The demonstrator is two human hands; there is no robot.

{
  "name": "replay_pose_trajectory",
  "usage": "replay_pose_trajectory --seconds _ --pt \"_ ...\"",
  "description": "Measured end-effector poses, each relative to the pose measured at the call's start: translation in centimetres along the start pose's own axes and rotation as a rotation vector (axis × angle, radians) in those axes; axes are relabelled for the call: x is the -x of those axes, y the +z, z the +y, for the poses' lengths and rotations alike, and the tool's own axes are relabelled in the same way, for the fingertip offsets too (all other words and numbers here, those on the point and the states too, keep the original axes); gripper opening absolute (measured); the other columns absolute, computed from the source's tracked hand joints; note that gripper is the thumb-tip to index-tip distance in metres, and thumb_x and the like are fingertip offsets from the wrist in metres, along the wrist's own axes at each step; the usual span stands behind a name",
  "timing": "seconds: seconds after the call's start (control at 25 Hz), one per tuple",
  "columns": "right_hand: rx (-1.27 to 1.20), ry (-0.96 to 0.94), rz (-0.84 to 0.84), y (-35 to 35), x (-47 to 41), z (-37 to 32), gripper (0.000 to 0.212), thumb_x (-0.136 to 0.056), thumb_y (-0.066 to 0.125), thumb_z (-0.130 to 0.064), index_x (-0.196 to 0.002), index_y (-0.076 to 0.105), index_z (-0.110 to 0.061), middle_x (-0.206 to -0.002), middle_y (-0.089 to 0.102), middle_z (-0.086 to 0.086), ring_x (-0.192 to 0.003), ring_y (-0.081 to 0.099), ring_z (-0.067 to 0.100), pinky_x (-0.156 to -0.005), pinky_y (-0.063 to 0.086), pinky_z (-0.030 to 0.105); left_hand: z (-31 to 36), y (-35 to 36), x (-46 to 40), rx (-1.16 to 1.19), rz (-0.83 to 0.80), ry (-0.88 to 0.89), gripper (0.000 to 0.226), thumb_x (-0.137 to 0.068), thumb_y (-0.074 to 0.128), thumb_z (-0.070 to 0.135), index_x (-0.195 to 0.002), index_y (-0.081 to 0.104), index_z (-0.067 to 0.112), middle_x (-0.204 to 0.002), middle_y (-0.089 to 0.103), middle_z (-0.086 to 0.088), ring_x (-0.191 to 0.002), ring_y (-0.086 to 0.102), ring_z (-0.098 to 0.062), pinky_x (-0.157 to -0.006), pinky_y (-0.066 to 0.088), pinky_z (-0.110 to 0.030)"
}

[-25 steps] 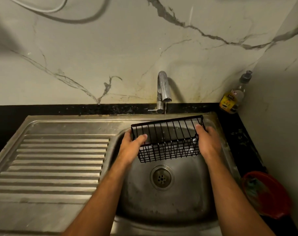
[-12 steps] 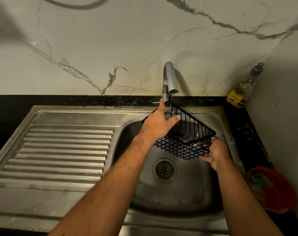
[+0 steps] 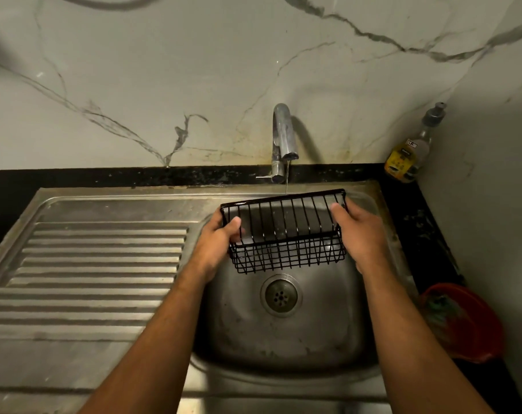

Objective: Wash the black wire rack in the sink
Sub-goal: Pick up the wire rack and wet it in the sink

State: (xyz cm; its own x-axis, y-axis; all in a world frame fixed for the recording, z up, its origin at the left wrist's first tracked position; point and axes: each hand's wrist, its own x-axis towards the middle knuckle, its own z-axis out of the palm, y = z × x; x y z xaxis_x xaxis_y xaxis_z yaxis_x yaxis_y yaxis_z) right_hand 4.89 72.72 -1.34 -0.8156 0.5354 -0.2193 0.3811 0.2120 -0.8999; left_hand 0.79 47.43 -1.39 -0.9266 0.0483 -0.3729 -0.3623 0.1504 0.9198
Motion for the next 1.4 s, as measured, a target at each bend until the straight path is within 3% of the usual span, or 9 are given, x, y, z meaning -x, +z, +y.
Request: replay_pose_trajectory --seconds 0.12,0.28,0.48,0.6,0.76,0.92,1.08,1.2,1.4 --pt "0.118 -0.107 -0.145 0.6 0.1 -0.6 0.071 -0.084 0.052 -0.068 -0.148 0.037 -0.043 -0.148 0.048 -0.008 -0.139 0.041 0.016 -0.115 0.033 0.049 -1.5 -1.6 -0.1 0.095 0.047 -0.091 0.020 -0.106 0.052 0.032 -0.120 0.064 0.025 -0.101 0.074 -0.006 -0.097 0.067 -0.024 -0.086 0.054 -0.044" --pt "0.101 -0.238 -0.345 1.3 0.0 -2.6 0.060 -0.098 0.056 -0.039 -0.151 0.028 -0.046 -0.153 0.041 -0.012 -0.137 0.039 0.009 -0.115 0.031 0.043 -3.2 -3.3 -0.5 0.210 0.068 -0.255 0.030 -0.105 0.049 0.046 -0.117 0.065 0.023 -0.118 0.074 -0.014 -0.110 0.070 -0.032 -0.094 0.054 -0.059" --pt "0.376 -0.404 -0.330 3.9 -1.0 -7.5 0.059 -0.089 0.063 -0.054 -0.144 0.045 -0.042 -0.142 0.055 -0.001 -0.127 0.051 0.020 -0.103 0.037 0.041 -4.4 -3.3 -0.8 0.255 0.080 -0.455 0.064 -0.102 0.029 0.067 -0.125 0.064 0.019 -0.116 0.073 -0.015 -0.107 0.068 -0.034 -0.085 0.054 -0.052" --pt "0.536 -0.388 -0.296 4.5 -2.1 -9.3 0.056 -0.087 0.062 -0.060 -0.137 0.055 -0.035 -0.123 0.068 0.003 -0.095 0.065 0.017 -0.092 0.052 0.038 -4.9 -2.9 -0.7 0.258 0.061 -0.474 0.078 -0.097 0.023 0.076 -0.121 0.065 0.014 -0.116 0.072 -0.019 -0.109 0.067 -0.037 -0.086 0.055 -0.050" --pt "0.284 -0.175 -0.261 2.4 -4.1 -8.7 0.038 -0.090 0.068 -0.044 -0.119 0.070 -0.020 -0.095 0.071 0.000 -0.075 0.063 0.009 -0.057 0.042 0.022 -4.2 -3.8 -0.8 0.326 -0.046 -0.377 0.058 -0.108 0.027 0.053 -0.134 0.060 0.014 -0.128 0.069 -0.020 -0.102 0.070 -0.027 -0.076 0.053 -0.034" --pt "0.154 0.157 -0.371 -0.2 -4.9 -5.3 0.037 -0.087 0.068 -0.036 -0.116 0.064 -0.013 -0.108 0.066 0.008 -0.093 0.061 0.022 -0.077 0.052 0.037 -2.8 -4.4 -1.2 0.283 -0.029 -0.254 0.036 -0.110 0.039 0.026 -0.134 0.059 0.009 -0.123 0.072 -0.018 -0.070 0.072 -0.011 -0.041 0.033 -0.016" --pt "-0.040 0.224 -0.706 -1.7 -3.9 -3.1 0.069 -0.071 0.077 -0.018 -0.134 0.050 -0.006 -0.111 0.055 0.010 -0.086 0.056 0.024 -0.072 0.052 0.036 -2.7 -3.7 -2.4 0.231 0.131 -0.220 0.035 -0.107 0.049 0.033 -0.125 0.066 0.008 -0.096 0.078 -0.012 -0.057 0.063 -0.009 -0.045 0.044 -0.020" --pt "-0.090 0.123 -0.707 -0.8 -2.6 -3.1 0.079 -0.086 0.067 -0.002 -0.154 0.029 -0.018 -0.133 0.048 0.001 -0.108 0.060 0.029 -0.085 0.053 0.038 -2.5 -3.4 -3.1 0.274 0.228 -0.210 0.035 -0.108 0.046 0.034 -0.123 0.067 0.010 -0.086 0.072 -0.005 -0.039 0.053 -0.003 -0.038 0.039 -0.013" --pt "-0.048 -0.013 -0.611 0.1 -2.4 -4.1 0.101 -0.075 0.064 0.019 -0.156 0.024 -0.026 -0.160 0.029 0.001 -0.128 0.050 0.018 -0.092 0.052 0.035 -3.3 -3.9 -3.0 0.299 0.206 -0.264 0.070 -0.104 0.014 0.066 -0.132 0.062 0.022 -0.106 0.075 -0.010 -0.075 0.070 -0.019 -0.061 0.050 -0.027"
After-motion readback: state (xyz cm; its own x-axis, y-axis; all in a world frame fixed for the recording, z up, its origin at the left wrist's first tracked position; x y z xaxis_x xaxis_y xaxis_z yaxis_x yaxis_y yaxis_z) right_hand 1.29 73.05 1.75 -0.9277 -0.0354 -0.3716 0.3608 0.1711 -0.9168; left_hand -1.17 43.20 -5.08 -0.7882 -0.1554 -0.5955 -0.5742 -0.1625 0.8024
